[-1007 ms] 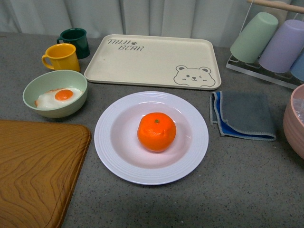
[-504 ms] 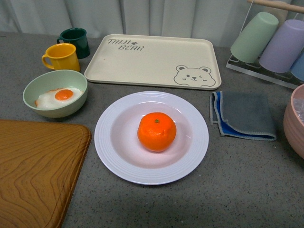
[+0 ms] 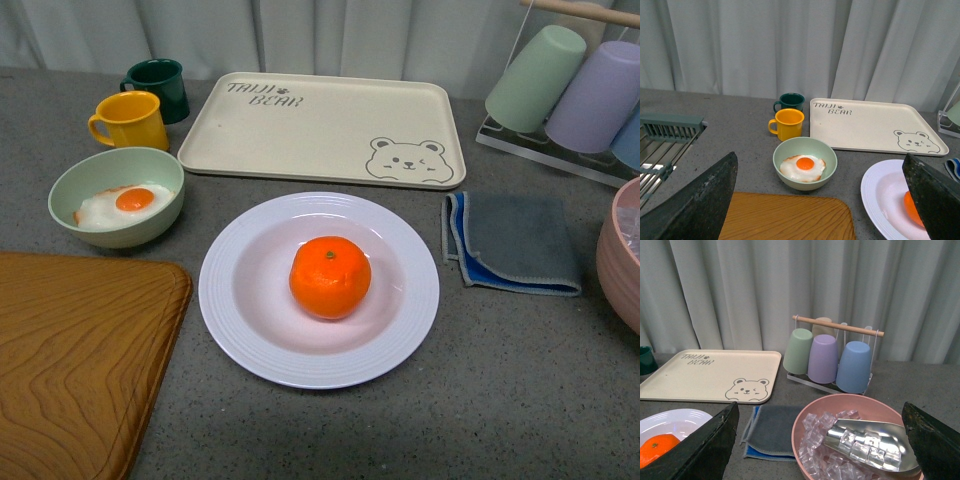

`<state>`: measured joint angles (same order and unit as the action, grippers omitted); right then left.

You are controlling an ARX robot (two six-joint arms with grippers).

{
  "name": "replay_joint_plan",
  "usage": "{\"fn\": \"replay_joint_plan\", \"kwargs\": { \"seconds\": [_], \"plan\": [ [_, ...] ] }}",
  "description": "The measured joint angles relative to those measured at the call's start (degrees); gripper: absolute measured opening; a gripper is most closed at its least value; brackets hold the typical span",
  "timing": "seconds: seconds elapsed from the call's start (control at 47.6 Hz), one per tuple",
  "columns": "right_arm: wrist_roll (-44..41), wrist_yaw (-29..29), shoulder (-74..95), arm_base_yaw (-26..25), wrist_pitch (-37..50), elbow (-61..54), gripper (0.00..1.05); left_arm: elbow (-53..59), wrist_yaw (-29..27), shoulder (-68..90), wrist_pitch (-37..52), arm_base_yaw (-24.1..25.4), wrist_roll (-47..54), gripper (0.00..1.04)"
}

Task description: Place orange and plate with both arms

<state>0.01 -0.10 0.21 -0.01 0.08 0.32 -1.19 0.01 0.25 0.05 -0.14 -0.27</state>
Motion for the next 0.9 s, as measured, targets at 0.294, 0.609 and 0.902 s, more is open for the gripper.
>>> {"fn": "replay_joint_plan", "kwargs": {
  "seconds": [0.294,0.609,0.902],
  "plan": [
    [-8.9,5.6,17.7,5.5,11.3,0.8,0.95,0.0,0.0,0.0,0.0,0.0,0.0,0.98],
    [1.3,-0.7,71.8,12.4,37.1,15.0,0.95,0.0,0.0,0.0,0.0,0.0,0.0,0.98],
    [20.5,-9.8,92.6,14.5,36.0,24.0,0.95,0.0,0.0,0.0,0.0,0.0,0.0,0.98]
  ]
}}
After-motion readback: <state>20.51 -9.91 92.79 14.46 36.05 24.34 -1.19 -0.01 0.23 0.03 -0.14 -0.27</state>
